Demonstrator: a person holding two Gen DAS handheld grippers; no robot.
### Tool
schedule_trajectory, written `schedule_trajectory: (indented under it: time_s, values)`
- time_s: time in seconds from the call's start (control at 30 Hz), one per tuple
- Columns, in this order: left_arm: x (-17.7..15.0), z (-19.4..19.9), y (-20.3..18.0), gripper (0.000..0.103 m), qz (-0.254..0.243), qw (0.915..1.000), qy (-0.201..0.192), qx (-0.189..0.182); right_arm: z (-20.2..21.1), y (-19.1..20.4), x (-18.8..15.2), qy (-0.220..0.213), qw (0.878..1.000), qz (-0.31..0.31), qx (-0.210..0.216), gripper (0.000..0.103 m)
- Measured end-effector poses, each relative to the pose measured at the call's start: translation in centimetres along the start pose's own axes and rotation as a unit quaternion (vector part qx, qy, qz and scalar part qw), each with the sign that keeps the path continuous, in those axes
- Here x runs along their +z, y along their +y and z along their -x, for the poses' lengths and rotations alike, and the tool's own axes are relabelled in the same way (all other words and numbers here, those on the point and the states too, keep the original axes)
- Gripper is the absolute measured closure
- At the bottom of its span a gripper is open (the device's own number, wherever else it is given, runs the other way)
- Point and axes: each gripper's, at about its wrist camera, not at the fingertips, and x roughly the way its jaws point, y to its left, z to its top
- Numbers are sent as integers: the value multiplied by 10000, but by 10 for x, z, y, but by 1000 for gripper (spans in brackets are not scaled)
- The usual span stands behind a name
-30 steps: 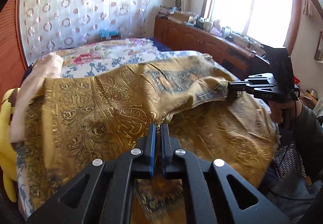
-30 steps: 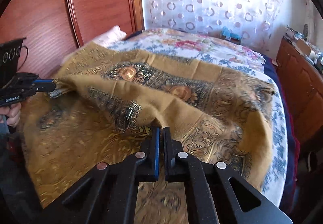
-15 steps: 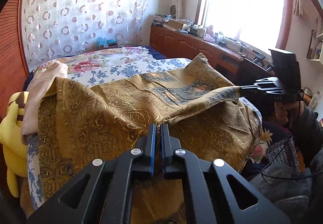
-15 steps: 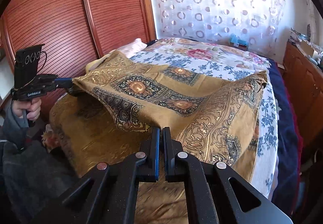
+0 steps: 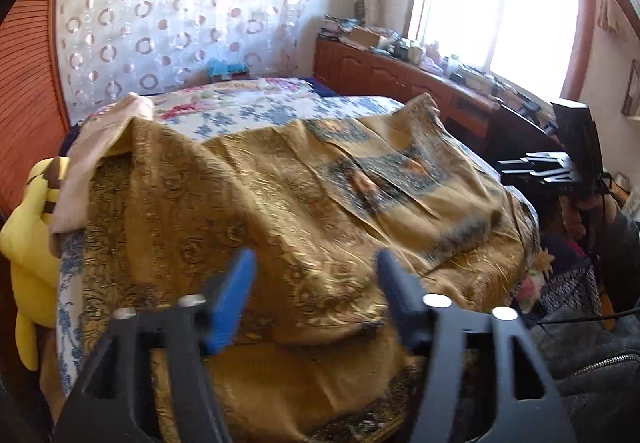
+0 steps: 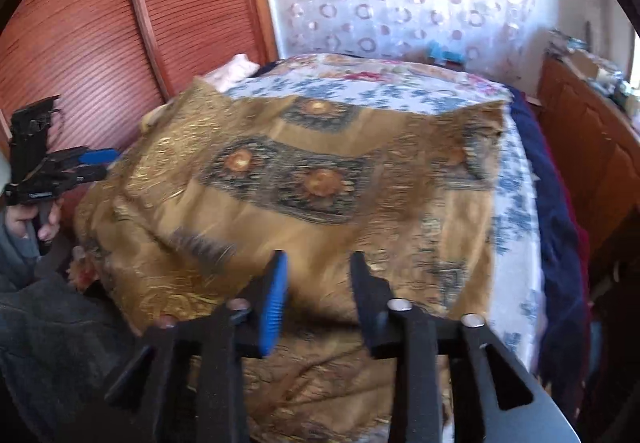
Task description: Fold small clothes
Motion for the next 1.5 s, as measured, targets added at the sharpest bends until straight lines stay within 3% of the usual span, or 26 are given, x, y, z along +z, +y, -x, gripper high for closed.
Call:
schedule_trajectory:
  time_s: [0.2,0.43,0.53,0.6,0.67,0.87,1.03,1.07,1.1,1.13,1.2,1.33,1.37,1.43,1.5]
  values:
    - [-4,5,26,25,328,9981,-154,496,5,-11,-8,36,9983,-244,-522,64]
    - [-13,10,75,25,1001,9882,-205,1144,-18,-22,-16,226,9929,-627,-984,64]
    - [-19,3,93,29,1248,9866,-108,1044,-28,-27,-19,270,9909,-770,-1075,64]
    - [-21,-6,99,45,1343,9863,5,962,-29,-29,-21,226,9904,-860,-1054,63]
    - [-24,-16,104,52,1414,9853,143,946,-27,-28,-21,178,9903,-894,-1053,63]
    - [-28,-43,109,52,1427,9832,575,980,-27,-29,-24,169,9903,-909,-1040,62]
    - [-28,-45,103,52,1289,9844,629,1023,-28,-30,-24,156,9909,-882,-1005,62]
    - [-28,-45,102,57,1234,9852,632,1007,-28,-30,-24,154,9910,-874,-1002,62]
    - [-28,-45,100,71,1163,9861,635,1002,-28,-29,-24,152,9911,-867,-1003,62]
    - [-29,-46,97,72,1095,9862,641,1061,-28,-29,-24,150,9911,-864,-1005,62]
    - [-30,-45,95,90,983,9869,605,1130,-29,-29,-24,148,9912,-860,-996,62]
    - [-29,-39,95,98,971,9885,418,1079,-31,-25,-23,164,9912,-746,-1084,63]
    - [-28,-36,93,99,937,9887,361,1111,-31,-25,-23,163,9913,-728,-1080,65]
    - [-26,-29,90,99,937,9889,237,1125,-31,-23,-22,168,9922,-674,-1037,85]
    - [-24,-20,90,99,984,9890,69,1101,-30,-20,-21,144,9930,-591,-1009,94]
